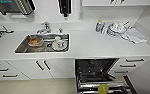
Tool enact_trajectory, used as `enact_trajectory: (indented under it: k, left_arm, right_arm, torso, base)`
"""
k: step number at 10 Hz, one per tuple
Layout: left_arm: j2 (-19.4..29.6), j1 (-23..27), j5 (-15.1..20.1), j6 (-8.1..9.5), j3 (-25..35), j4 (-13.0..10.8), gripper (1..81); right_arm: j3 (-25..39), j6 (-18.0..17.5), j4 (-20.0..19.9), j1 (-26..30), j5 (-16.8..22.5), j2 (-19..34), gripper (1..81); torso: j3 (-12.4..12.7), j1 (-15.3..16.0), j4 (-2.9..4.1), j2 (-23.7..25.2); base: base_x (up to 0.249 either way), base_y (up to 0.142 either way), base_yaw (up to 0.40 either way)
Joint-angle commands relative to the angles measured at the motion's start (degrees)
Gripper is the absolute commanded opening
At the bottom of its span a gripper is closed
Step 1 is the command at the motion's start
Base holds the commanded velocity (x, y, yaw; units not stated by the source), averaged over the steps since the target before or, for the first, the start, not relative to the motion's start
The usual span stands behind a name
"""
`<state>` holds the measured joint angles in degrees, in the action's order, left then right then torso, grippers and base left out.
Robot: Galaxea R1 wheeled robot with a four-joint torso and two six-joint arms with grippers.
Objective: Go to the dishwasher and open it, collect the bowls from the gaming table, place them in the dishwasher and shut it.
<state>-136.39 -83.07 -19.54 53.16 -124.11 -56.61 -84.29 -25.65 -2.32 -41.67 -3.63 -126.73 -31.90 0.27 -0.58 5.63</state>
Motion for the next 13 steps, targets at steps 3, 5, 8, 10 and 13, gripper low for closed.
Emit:
enact_trajectory:
  k: [3, 5, 8, 10, 13]
  left_arm:
    - [-19.8, -13.0, -18.2, 0.01, -29.6, -3.6, 81.1]
    - [-21.4, -15.3, -19.0, -0.43, -29.6, -3.6, 81.1]
    - [-24.1, -18.5, -18.7, -0.60, -29.7, -3.6, 81.1]
    - [-26.7, -19.9, -18.3, -1.75, -29.7, -5.4, 81.1]
    - [-29.6, -20.3, -17.5, -1.75, -31.7, -7.0, 81.1]
  right_arm:
    - [-6.0, -5.5, -0.7, 10.7, 3.4, -4.3, 1.0]
    - [-8.0, -7.7, -0.7, 13.3, 3.4, -5.2, 1.0]
    - [-12.5, -8.3, -1.1, 17.3, 4.8, -8.7, 1.0]
    - [-17.7, -8.8, -1.6, 17.6, 5.9, -12.5, 1.0]
    - [-22.5, -9.2, -1.7, 18.7, 6.0, -15.7, 1.0]
  torso:
    - [0.0, 0.0, 0.00, 0.0]
    - [0.0, 0.0, 0.00, 0.0]
    - [0.0, 0.0, 0.00, 0.0]
    - [0.0, 0.0, 0.00, 0.0]
    - [0.0, 0.0, 0.00, 0.0]
  base:
    - [0.000, 0.000, 0.000]
    - [0.000, 0.000, 0.000]
    - [0.000, 0.000, 0.000]
    - [0.000, 0.000, 0.000]
    - [0.000, 0.000, 0.000]
